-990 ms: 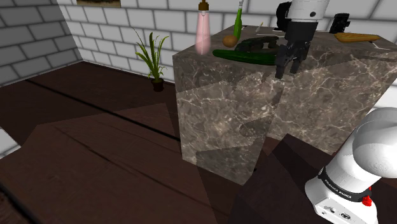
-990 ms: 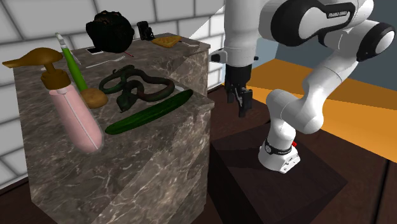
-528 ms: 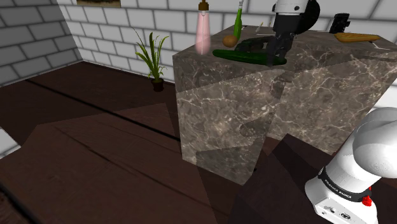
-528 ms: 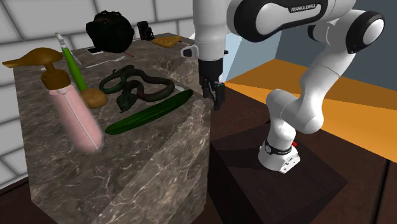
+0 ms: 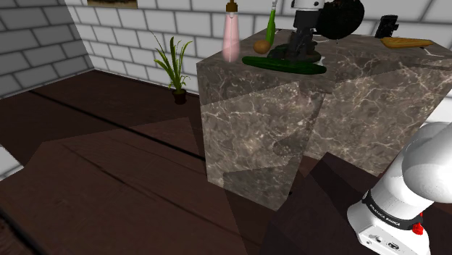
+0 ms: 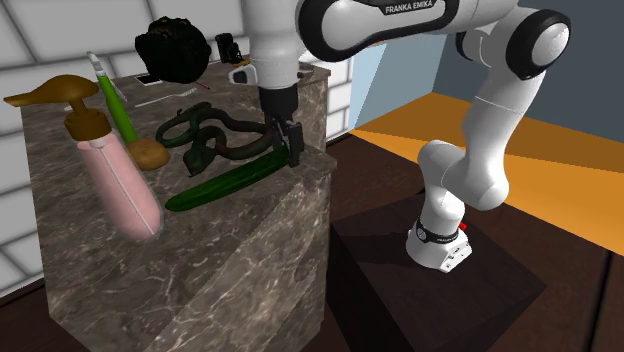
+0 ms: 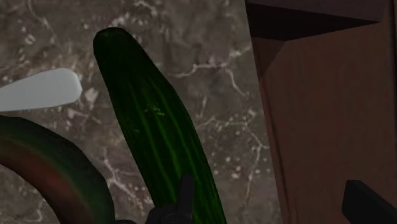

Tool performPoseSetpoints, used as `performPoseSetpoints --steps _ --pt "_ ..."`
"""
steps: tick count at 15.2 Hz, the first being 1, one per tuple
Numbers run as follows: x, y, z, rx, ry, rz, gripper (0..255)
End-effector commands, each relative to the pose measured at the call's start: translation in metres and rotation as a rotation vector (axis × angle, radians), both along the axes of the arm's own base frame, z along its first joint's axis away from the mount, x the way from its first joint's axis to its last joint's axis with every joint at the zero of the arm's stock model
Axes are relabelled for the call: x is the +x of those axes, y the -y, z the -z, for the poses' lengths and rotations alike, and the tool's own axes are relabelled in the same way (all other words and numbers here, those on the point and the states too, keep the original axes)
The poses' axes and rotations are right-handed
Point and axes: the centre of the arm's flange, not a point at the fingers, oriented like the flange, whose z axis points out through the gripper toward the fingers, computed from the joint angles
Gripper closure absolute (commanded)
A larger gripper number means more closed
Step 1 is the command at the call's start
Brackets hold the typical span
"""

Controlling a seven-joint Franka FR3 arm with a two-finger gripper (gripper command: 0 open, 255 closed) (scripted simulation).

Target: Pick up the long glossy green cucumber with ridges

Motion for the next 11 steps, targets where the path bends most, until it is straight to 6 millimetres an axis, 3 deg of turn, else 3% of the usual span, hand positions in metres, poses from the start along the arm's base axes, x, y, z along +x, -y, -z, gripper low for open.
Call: performPoseSetpoints --steps 1,5,11 --pt "0.022 0.011 -0.003 -0.003 0.005 -0.036 0" --pt "0.069 0.031 -0.009 -0.008 0.015 -0.102 0" --pt "0.069 0.031 0.018 -0.008 0.015 -0.103 0"
